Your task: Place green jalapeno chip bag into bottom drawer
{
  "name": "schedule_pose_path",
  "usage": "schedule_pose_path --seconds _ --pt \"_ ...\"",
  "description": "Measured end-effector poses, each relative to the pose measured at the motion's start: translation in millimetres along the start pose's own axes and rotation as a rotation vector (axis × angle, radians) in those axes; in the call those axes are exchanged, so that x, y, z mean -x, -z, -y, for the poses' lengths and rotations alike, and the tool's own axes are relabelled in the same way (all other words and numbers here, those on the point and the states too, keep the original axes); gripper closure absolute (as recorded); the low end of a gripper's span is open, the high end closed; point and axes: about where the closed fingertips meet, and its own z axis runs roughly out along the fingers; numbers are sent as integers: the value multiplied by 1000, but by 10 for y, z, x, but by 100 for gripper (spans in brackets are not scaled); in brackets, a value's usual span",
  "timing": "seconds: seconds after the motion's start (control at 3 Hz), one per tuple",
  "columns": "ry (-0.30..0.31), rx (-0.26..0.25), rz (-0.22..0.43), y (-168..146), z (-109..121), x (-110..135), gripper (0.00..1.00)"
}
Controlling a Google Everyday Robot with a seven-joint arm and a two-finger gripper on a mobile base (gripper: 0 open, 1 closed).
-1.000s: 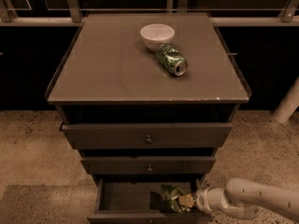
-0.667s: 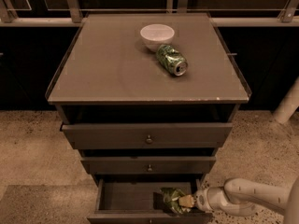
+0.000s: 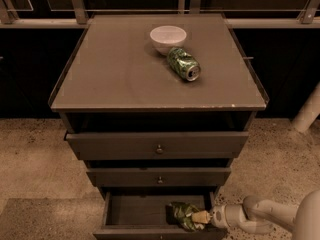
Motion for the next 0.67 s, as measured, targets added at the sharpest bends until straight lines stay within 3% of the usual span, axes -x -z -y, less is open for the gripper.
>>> schedule_pose_path --seconds 0.67 --pt "-1 12 3 -25 14 18 57"
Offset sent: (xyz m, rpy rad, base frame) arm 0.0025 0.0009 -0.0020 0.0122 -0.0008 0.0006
